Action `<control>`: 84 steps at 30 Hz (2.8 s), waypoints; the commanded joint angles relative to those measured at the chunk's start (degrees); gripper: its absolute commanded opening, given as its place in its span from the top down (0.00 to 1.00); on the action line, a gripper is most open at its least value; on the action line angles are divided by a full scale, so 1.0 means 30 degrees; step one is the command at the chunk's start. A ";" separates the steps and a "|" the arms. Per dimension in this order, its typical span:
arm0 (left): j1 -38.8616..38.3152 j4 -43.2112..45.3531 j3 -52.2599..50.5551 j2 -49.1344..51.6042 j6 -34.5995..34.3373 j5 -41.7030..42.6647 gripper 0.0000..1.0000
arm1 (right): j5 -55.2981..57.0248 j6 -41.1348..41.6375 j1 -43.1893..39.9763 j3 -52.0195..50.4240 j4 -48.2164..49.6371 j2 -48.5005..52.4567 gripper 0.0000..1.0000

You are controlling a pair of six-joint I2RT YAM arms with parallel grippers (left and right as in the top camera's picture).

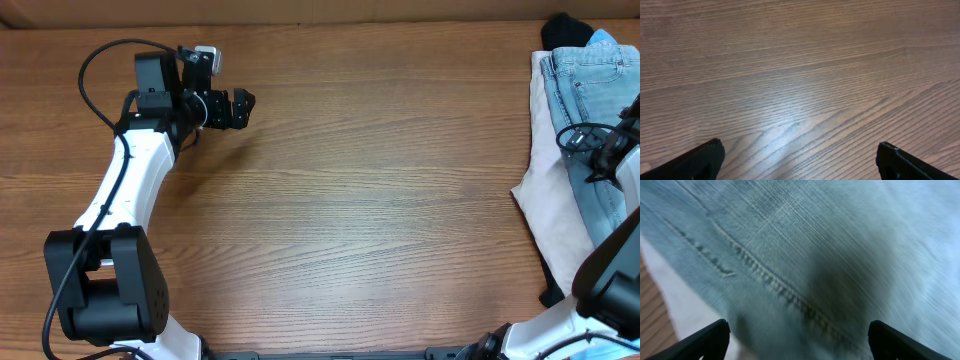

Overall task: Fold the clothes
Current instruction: 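Reach the right gripper to the denim shorts on the clothes stack and grasp, then pull the denim shorts left onto the table center with the right gripper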

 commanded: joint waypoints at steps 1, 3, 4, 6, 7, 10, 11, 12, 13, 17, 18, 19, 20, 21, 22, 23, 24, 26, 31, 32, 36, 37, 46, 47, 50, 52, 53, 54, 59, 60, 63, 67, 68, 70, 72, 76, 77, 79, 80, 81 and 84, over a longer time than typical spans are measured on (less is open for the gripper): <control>-0.0423 0.0131 0.0379 0.0131 -0.0430 -0.0284 0.00 | -0.0182 -0.0852 -0.0146 0.0393 0.0743 0.0612 0.09; -0.0554 0.0168 0.0379 0.0131 -0.0437 -0.0692 0.00 | -0.0168 -0.1188 -0.0138 0.0393 0.1093 0.1035 0.12; -0.0590 0.0175 0.0379 0.0131 -0.0430 -0.0896 0.00 | -0.0168 -0.1239 -0.0146 0.0393 0.1224 0.1188 0.15; -0.0678 0.0204 0.0379 0.0131 -0.0430 -0.1304 0.00 | -0.0036 -0.1224 -0.0160 0.0393 0.1392 0.1457 0.25; -0.0692 0.0226 0.0379 0.0131 -0.0437 -0.1435 0.00 | -0.0007 -0.1231 -0.0160 0.0393 0.1450 0.1545 0.30; -0.0692 0.0335 0.0379 0.0131 -0.0430 -0.1435 0.00 | 0.0197 -0.1224 -0.0160 0.0393 0.1647 0.1559 0.39; -0.0692 0.0379 0.0379 0.0131 -0.0430 -0.1428 0.00 | 0.0328 -0.1217 -0.0160 0.0401 0.1727 0.1559 0.41; -0.0685 0.0415 0.0379 0.0131 -0.0430 -0.1435 0.00 | 0.0423 -0.1217 -0.0160 0.0401 0.1785 0.1559 0.42; -0.0685 0.0488 0.0379 0.0131 -0.0430 -0.1435 0.00 | 0.0510 -0.1217 -0.0160 0.0401 0.1843 0.1559 0.44; -0.0692 0.0765 0.0379 0.0131 -0.0437 -0.1676 0.04 | 0.0510 -0.1202 -0.0160 0.0430 0.1945 0.1464 0.56; -0.0685 0.0882 0.0379 0.0131 -0.0437 -0.1778 0.08 | 0.0437 -0.1202 -0.0160 0.0481 0.1909 0.1384 0.61; -0.0685 0.1049 0.0379 0.0131 -0.0437 -0.1800 0.09 | 0.0321 -0.1166 -0.0160 0.0576 0.1792 0.1231 0.64; -0.0678 0.1246 0.0379 0.0124 -0.0444 -0.1785 0.12 | 0.0313 -0.1137 -0.0160 0.0692 0.1603 0.1020 0.67; -0.0678 0.1370 0.0393 0.0117 -0.0444 -0.1785 0.14 | 0.0262 -0.1137 -0.0160 0.0809 0.1421 0.0801 0.73; -0.0678 0.1588 0.0430 0.0080 -0.0444 -0.1792 0.16 | 0.0262 -0.1144 -0.0160 0.0991 0.1151 0.0481 0.80; -0.0663 0.1763 0.0437 0.0029 -0.0444 -0.1792 0.18 | 0.0262 -0.1137 -0.0160 0.1173 0.0852 0.0219 0.88; -0.0634 0.1902 0.0474 -0.0066 -0.0444 -0.1785 0.22 | 0.0189 -0.1144 -0.0131 0.1515 0.0342 -0.0146 0.96; -0.0619 0.1894 0.0692 -0.0291 -0.0437 -0.1770 0.31 | -0.0430 -0.1151 -0.0044 0.2288 -0.0787 -0.0780 0.96; -0.0437 0.2193 0.0823 -0.1195 -0.0430 -0.1770 0.00 | -0.2543 -0.1231 0.0925 0.4860 -0.4466 -0.2157 0.96; -0.0372 0.2339 0.0823 -0.1297 -0.0430 -0.1763 0.00 | -0.2718 -0.1231 0.1290 0.5370 -0.5071 -0.2331 0.96; 0.0131 0.2659 0.0896 -0.1705 -0.0423 -0.1501 0.00 | -0.3053 -0.1239 0.3555 0.7468 -0.7497 -0.2696 0.96; 0.0291 0.2652 0.0903 -0.1807 -0.0415 -0.1311 0.00 | -0.3053 -0.1231 0.4262 0.7985 -0.8087 -0.2696 0.96; 0.2659 0.1625 0.0903 -0.1953 -0.0342 -0.1217 0.03 | -0.4233 0.0073 1.3610 0.9202 -0.9836 -0.2397 0.96; 0.2769 0.1545 0.0903 -0.1953 -0.0299 -0.1217 0.03 | -0.4255 0.0124 1.4608 0.9202 -0.9806 -0.2273 0.96; 0.2871 0.1129 0.0903 -0.1953 0.0729 -0.1224 0.03 | -0.4342 0.0874 1.7413 0.9202 -0.9515 -0.1654 0.93; 0.2820 0.0787 0.0903 -0.1945 0.1508 -0.1311 0.03 | -0.4510 0.1020 1.9023 0.9202 -0.9362 -0.1188 0.83; 0.2747 0.0634 0.0903 -0.1945 0.1690 -0.1399 0.03 | -0.4728 0.1020 1.9846 0.9202 -0.9245 -0.0925 0.80; 0.2696 0.0561 0.0903 -0.1945 0.1770 -0.1537 0.03 | -0.4874 0.1020 2.0320 0.9202 -0.9209 -0.0758 0.76; 0.2404 0.0109 0.0903 -0.1945 0.2259 -0.1916 0.02 | -0.5217 0.1617 2.1689 0.9253 -0.9391 -0.0612 0.56; 0.2244 -0.0087 0.0903 -0.1931 0.2412 -0.1916 0.02 | -0.5187 0.1829 2.1471 0.9333 -0.9588 -0.0736 0.50; 0.1632 -0.0532 0.0896 -0.1763 0.3053 -0.1836 0.03 | -0.5187 0.2186 2.0181 0.9588 -1.0010 -0.1100 0.42; -0.0299 -0.0634 0.0896 -0.0969 0.4379 -0.1872 0.03 | -0.5202 0.3096 1.6728 0.9916 -1.0229 -0.1545 0.36; -0.0925 -0.0546 0.0896 -0.0641 0.4765 -0.2011 0.03 | -0.5202 0.3257 1.5795 0.9916 -1.0185 -0.1588 0.34; -0.2397 -0.0044 0.0896 0.0277 0.4940 -0.2856 0.02 | -0.5209 0.3453 1.3974 0.9916 -1.0171 -0.1588 0.33; -0.3461 0.0525 0.0896 0.1144 0.4940 -0.3177 0.02 | -0.5209 0.3446 1.2582 0.9901 -1.0273 -0.1588 0.32; -0.4823 0.1450 0.0896 0.2812 0.4896 -0.3293 0.02 | -0.5202 0.3446 1.0389 0.9894 -1.0688 -0.1588 0.32; -0.5107 0.1836 0.0896 0.3417 0.4269 -0.3716 0.02 | -0.5202 0.3446 0.9938 0.9894 -1.0848 -0.1588 0.32; -0.5355 0.2426 0.0896 0.4204 0.3490 -0.4204 0.02 | -0.5195 0.3446 0.9559 0.9894 -1.1067 -0.1588 0.32; -0.5450 0.2747 0.0903 0.4612 0.3184 -0.4204 0.03 | -0.5195 0.3446 0.9449 0.9894 -1.1125 -0.1588 0.32; -0.5530 0.3038 0.0903 0.4954 0.2878 -0.4197 0.03 | -0.5180 0.3439 0.9355 0.9865 -1.1162 -0.1588 0.32; -0.5807 0.3738 0.0903 0.5807 0.2215 -0.4197 0.04 | -0.5180 0.3439 0.9326 0.9865 -1.1125 -0.1588 0.31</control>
